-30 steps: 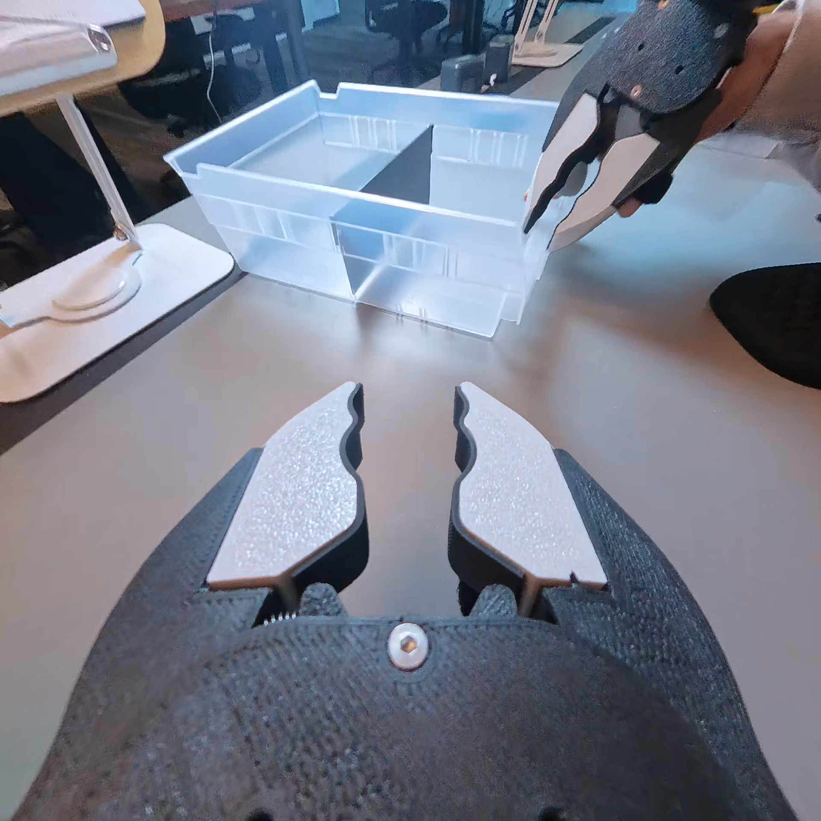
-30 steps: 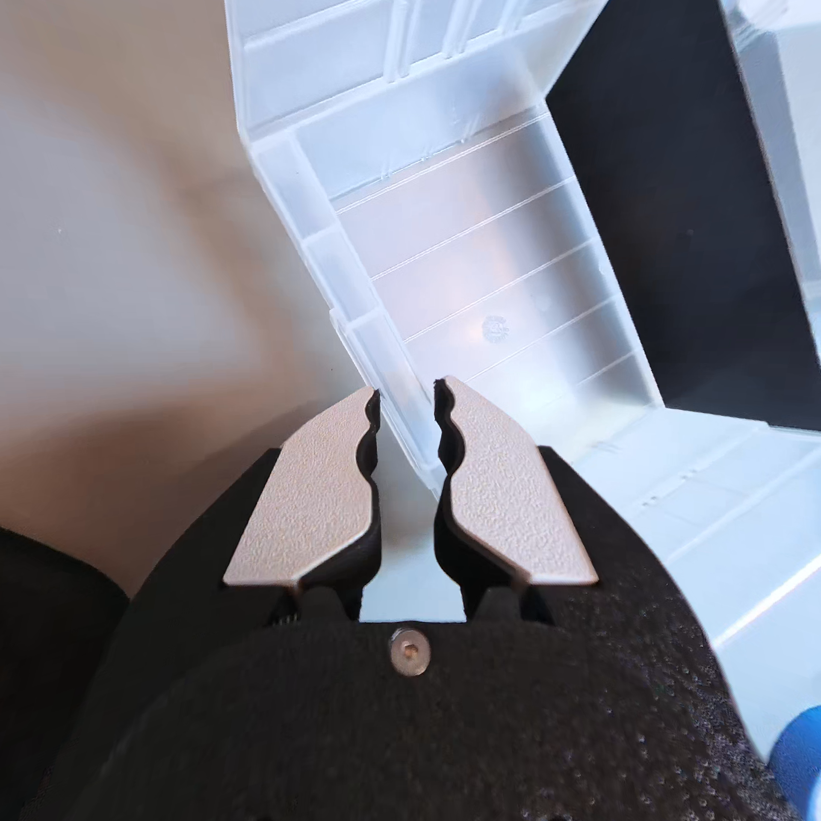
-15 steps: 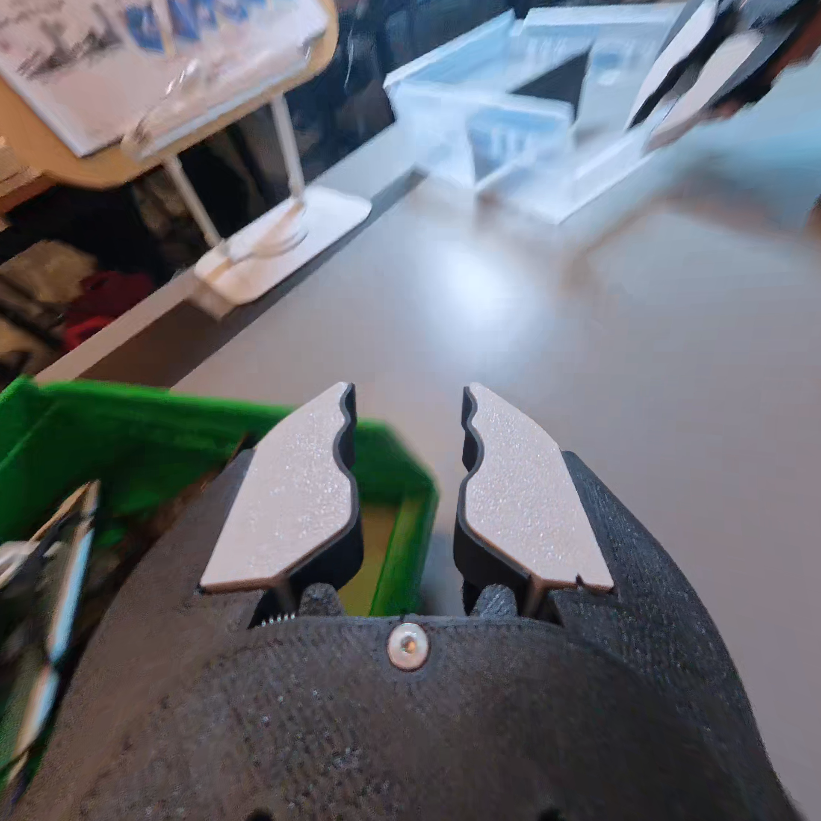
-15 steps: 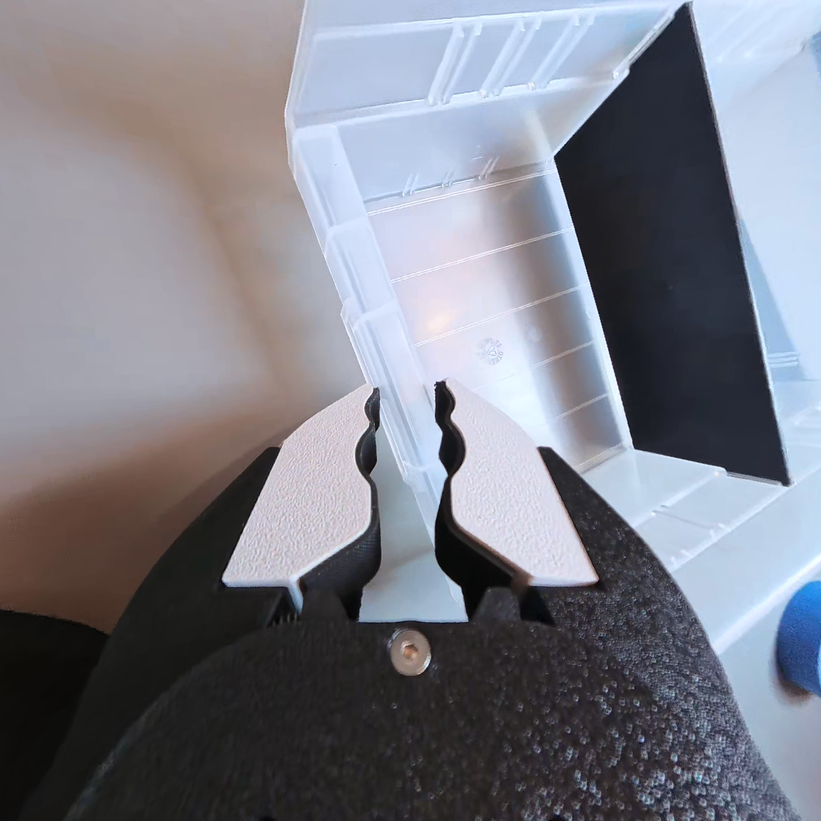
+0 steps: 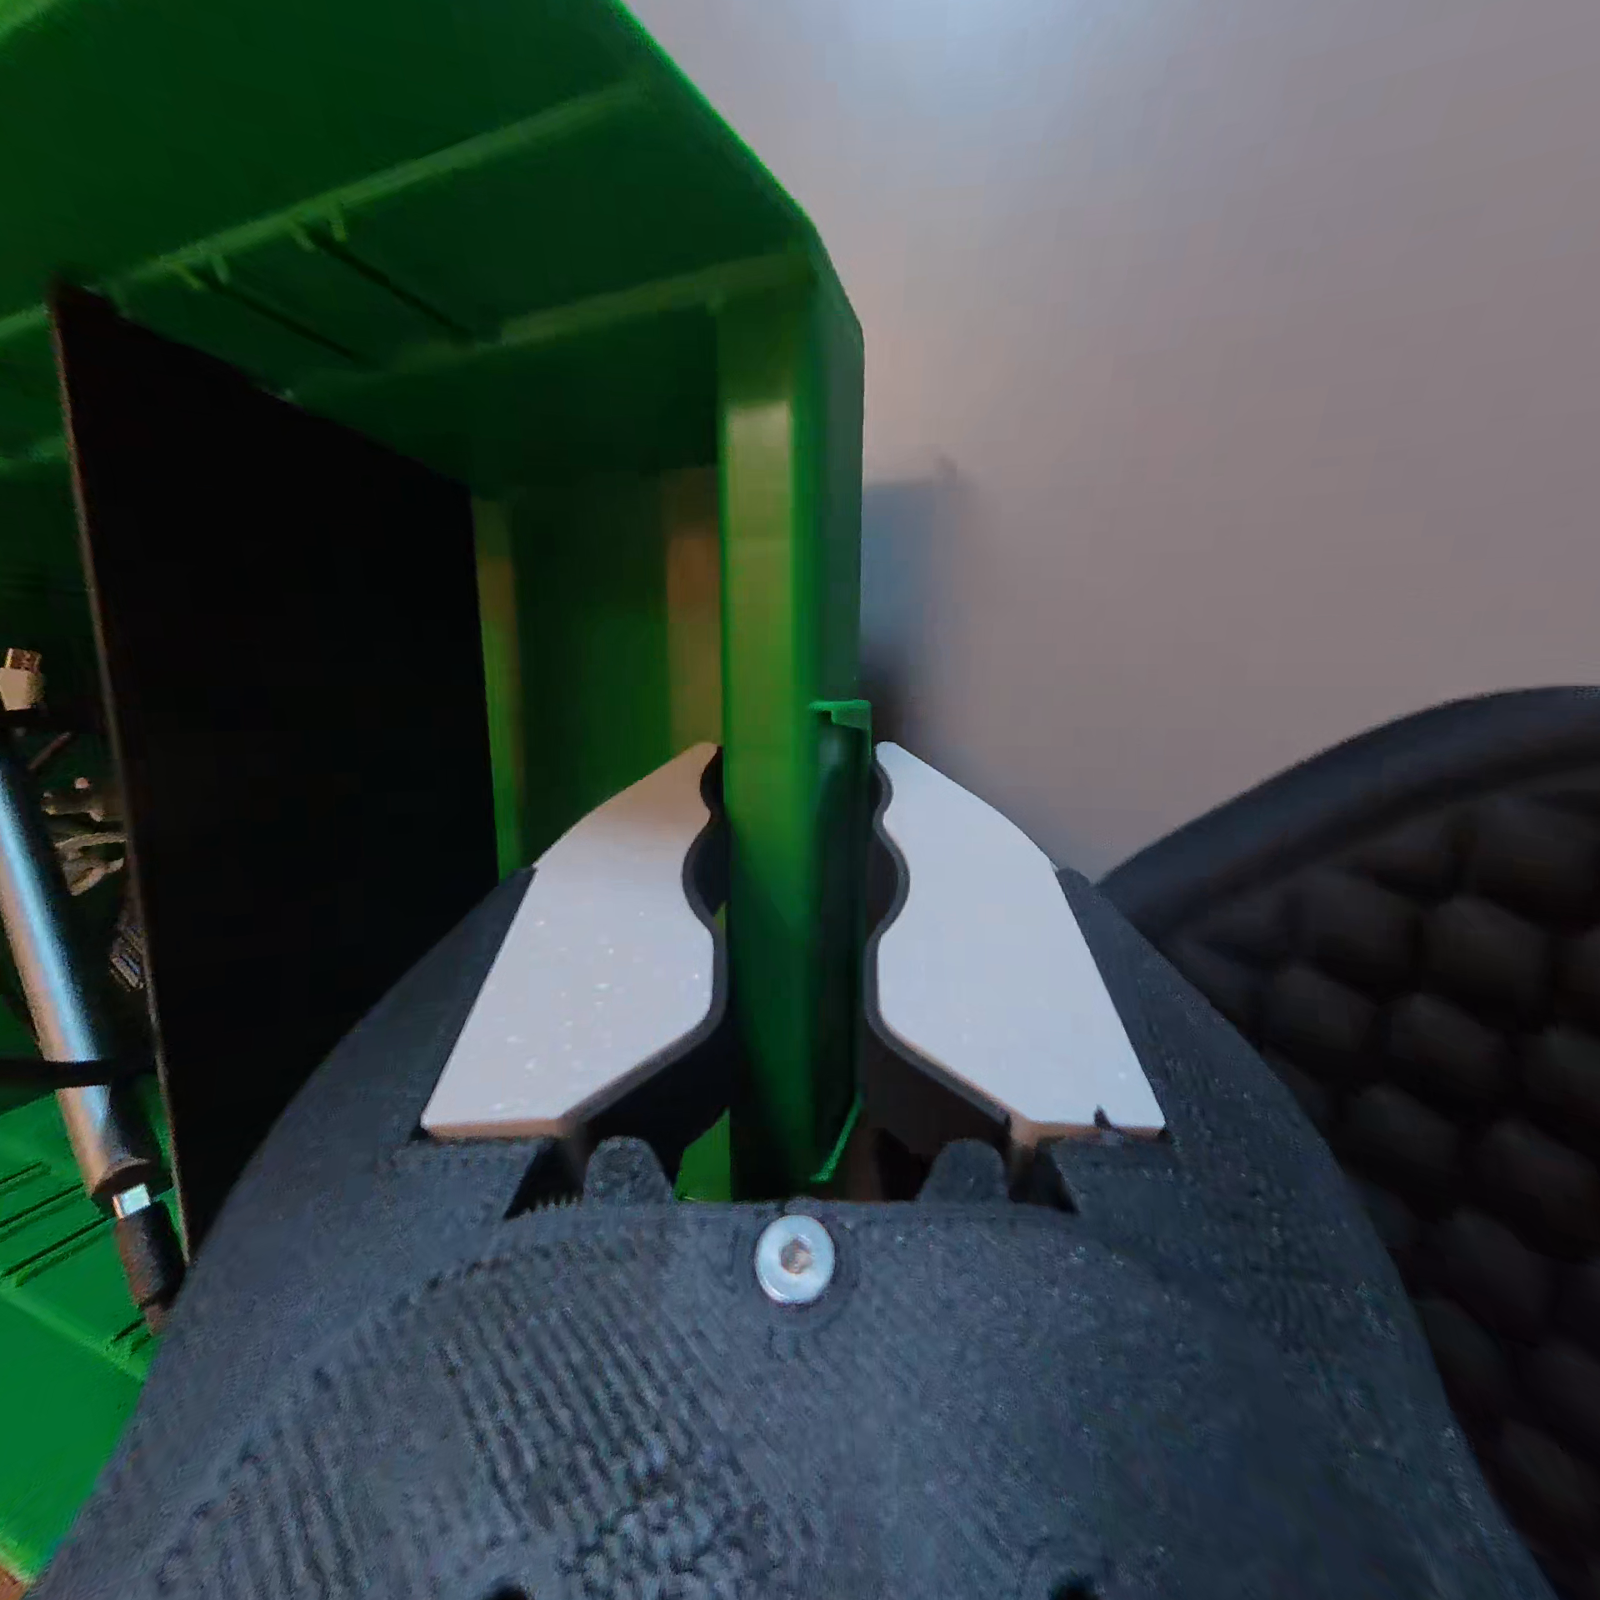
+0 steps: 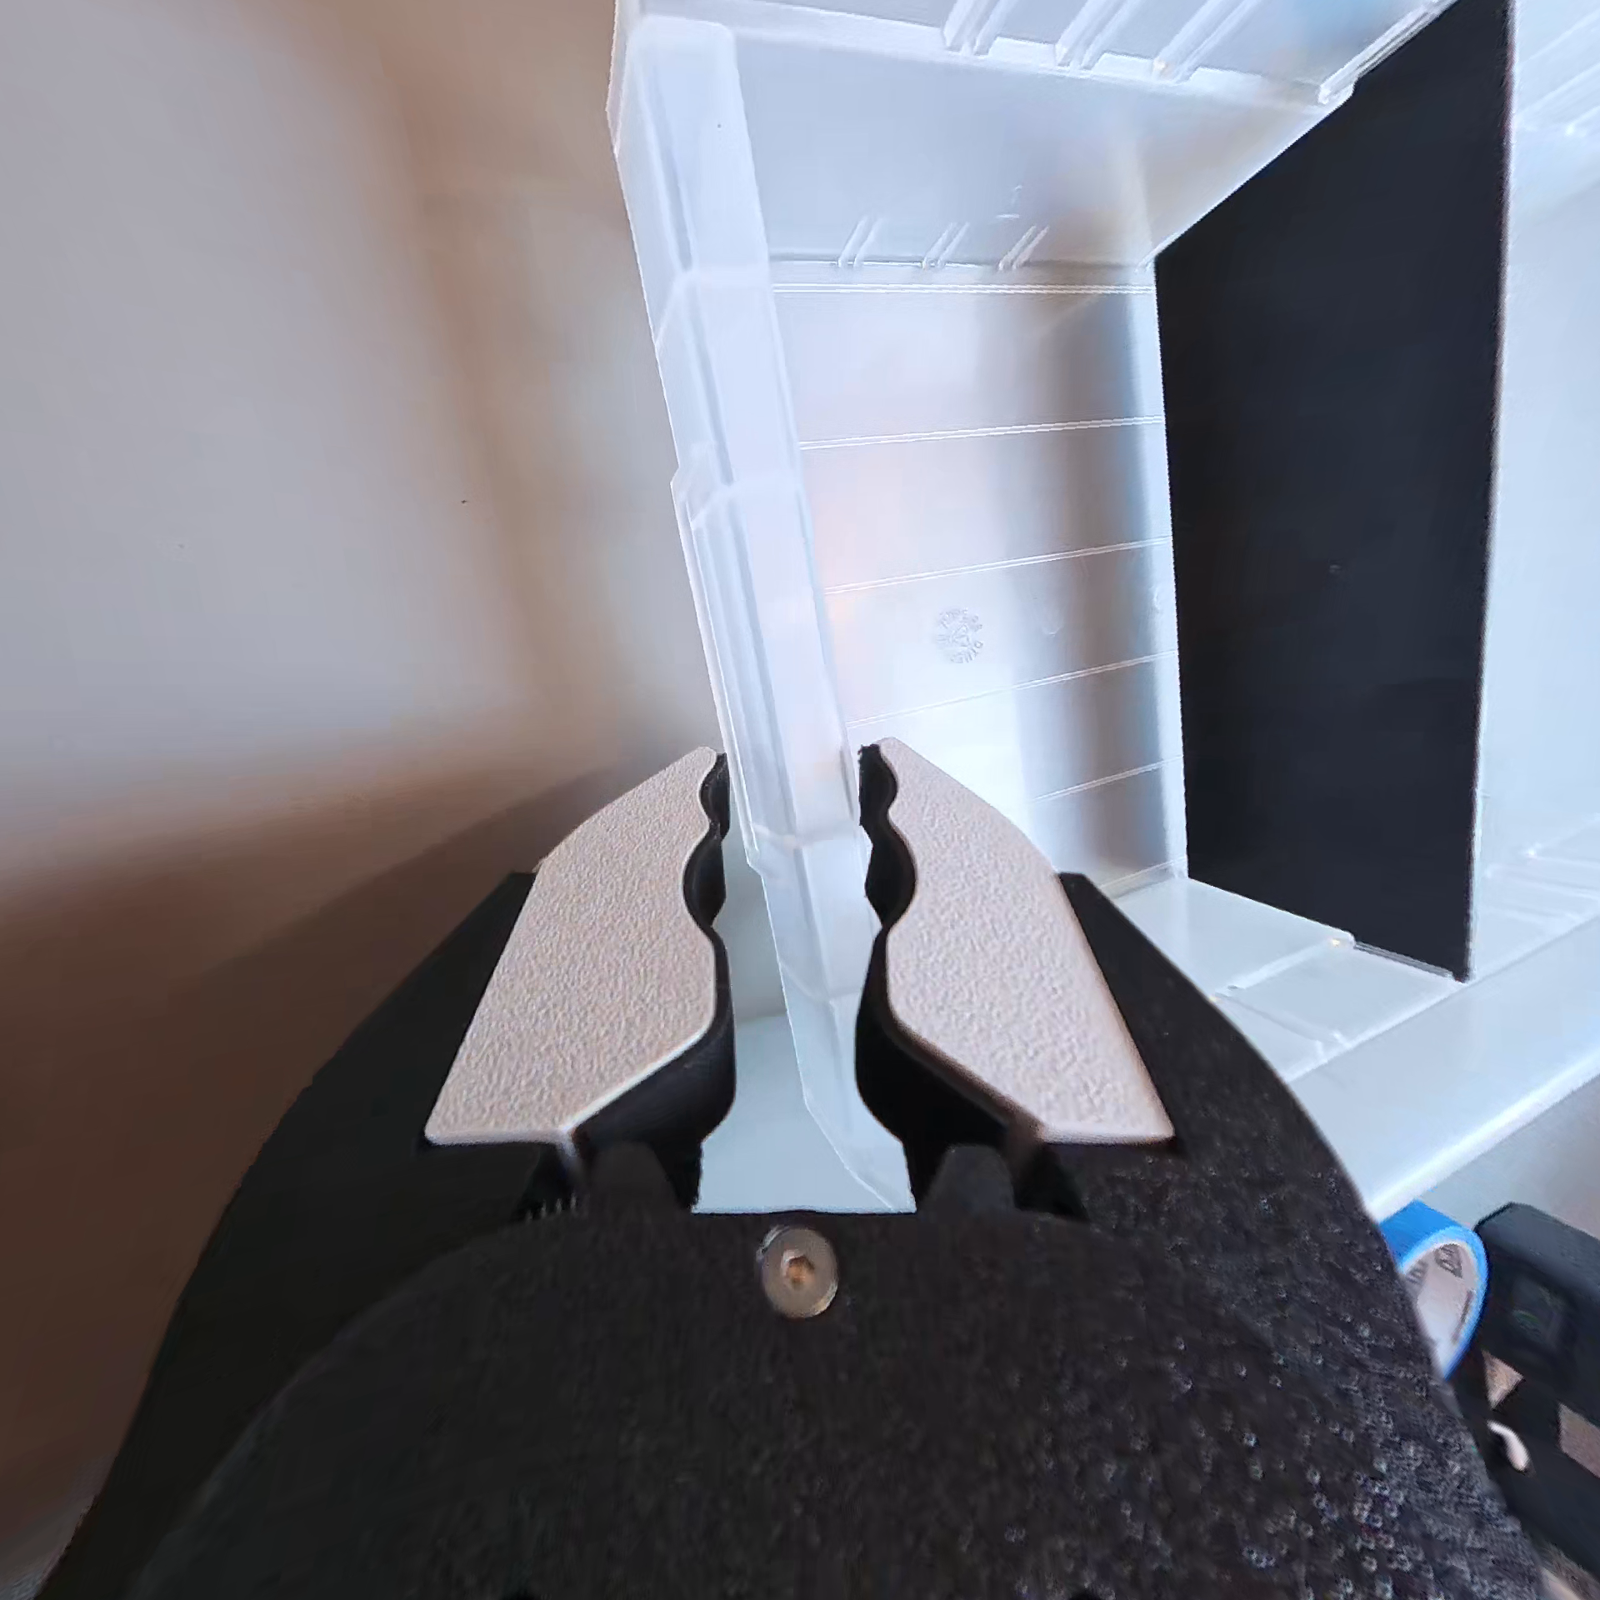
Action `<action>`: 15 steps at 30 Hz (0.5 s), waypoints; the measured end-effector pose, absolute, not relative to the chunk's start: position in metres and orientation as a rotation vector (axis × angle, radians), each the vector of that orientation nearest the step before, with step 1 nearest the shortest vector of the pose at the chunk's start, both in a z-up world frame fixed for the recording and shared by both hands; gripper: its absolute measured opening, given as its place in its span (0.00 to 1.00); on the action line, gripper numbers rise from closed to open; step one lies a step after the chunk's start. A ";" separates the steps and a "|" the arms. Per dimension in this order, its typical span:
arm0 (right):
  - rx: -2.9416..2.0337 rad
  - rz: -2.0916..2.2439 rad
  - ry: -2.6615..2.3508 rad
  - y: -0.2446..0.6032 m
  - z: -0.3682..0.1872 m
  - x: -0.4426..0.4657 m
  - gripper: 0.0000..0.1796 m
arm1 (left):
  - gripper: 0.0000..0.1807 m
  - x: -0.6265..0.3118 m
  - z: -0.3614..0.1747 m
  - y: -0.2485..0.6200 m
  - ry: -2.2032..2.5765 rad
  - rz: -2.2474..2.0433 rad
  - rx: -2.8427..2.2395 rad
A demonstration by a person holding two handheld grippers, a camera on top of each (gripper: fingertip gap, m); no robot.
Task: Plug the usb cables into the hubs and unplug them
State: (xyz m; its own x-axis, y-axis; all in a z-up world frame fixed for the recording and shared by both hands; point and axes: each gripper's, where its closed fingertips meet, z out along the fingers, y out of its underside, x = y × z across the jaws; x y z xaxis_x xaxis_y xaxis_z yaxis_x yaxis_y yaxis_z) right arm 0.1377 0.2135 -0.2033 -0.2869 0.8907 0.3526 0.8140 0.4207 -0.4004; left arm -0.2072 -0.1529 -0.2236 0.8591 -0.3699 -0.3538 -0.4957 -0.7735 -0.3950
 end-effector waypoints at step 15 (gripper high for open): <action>-1.507 0.435 -1.670 0.191 -0.151 0.115 0.19 | 0.20 -0.190 -0.201 -0.088 0.743 0.260 -2.279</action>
State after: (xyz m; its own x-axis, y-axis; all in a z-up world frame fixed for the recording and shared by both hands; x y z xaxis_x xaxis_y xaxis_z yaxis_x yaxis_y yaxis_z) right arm 0.1146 0.1910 -0.1514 0.0583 0.9384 0.3406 0.6530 0.2222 -0.7240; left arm -0.1895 -0.0880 -0.2008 0.8141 -0.4362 -0.3834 -0.5801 -0.5789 -0.5731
